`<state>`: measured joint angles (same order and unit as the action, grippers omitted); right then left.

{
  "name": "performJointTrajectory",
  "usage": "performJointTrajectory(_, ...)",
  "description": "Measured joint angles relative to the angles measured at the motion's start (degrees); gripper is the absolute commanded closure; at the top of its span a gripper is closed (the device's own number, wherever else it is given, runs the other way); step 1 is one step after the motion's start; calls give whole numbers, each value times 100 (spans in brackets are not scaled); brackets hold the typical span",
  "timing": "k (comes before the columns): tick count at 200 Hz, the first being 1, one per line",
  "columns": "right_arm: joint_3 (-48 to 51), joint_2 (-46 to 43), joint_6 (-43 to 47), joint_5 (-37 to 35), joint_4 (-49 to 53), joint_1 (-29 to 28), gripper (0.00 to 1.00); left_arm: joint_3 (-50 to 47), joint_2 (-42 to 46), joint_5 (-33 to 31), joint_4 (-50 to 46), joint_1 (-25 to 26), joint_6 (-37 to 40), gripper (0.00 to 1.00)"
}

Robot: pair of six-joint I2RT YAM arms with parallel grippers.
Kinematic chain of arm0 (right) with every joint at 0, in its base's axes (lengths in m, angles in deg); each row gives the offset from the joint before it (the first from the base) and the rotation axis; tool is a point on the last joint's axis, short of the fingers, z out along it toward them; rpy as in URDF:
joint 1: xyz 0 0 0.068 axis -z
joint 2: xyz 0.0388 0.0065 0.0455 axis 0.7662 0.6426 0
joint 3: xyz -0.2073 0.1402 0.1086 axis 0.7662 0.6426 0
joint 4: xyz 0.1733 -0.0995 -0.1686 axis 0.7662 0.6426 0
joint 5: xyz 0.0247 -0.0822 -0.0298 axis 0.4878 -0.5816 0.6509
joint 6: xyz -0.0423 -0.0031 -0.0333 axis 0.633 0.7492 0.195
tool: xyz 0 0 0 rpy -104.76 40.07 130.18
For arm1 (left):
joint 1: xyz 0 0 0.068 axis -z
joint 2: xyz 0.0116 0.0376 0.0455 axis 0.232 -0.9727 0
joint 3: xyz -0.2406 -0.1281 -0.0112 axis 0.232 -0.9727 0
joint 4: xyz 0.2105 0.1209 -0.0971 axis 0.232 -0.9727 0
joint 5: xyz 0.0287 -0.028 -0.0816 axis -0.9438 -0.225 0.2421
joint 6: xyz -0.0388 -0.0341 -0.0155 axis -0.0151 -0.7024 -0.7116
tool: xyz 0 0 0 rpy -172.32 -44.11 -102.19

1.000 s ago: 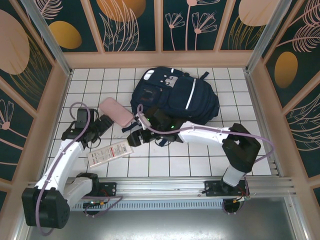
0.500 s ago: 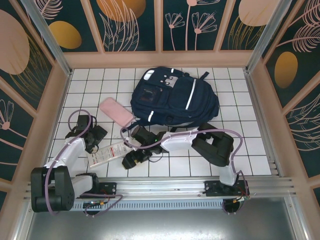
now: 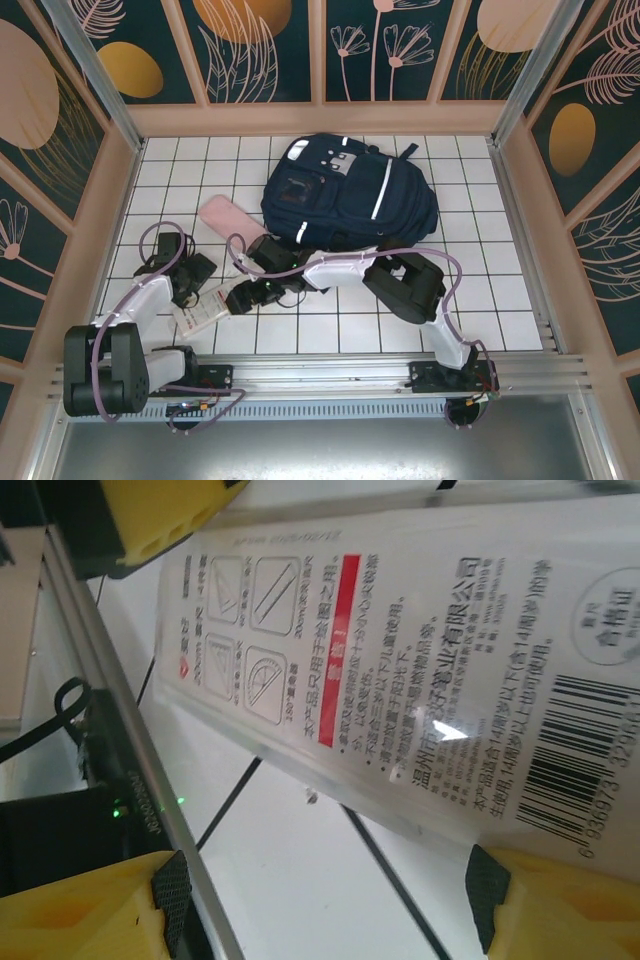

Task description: Pack books, pencil case, and school supplies into a backpack

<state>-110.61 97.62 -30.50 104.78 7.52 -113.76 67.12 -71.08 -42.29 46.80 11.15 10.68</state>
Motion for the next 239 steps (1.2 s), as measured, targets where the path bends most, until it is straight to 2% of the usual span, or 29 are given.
performJointTrajectory(36,-240,83,129,-468,262,-2,24,-107,22,74,127,-48,-7,15)
performJointTrajectory(92,-918,505,-2,-721,365,105,24,-514,457,238,522,-118,-68,13)
performJointTrajectory(140,-1344,798,-68,-844,262,540,24,-798,787,396,820,-173,-111,13)
performJointTrajectory(172,-1016,654,-184,-863,-101,846,24,-1027,1019,726,1217,-157,-140,16)
performJointTrajectory(187,-608,380,-245,-839,-188,955,23,-1128,1088,1069,1488,-55,-203,17)
performJointTrajectory(220,284,-455,-713,-654,-275,1043,24,-1320,1156,2271,1821,575,-518,19)
performJointTrajectory(239,743,-868,-1075,-448,-448,1051,25,-1414,1198,2645,1897,721,-658,19)
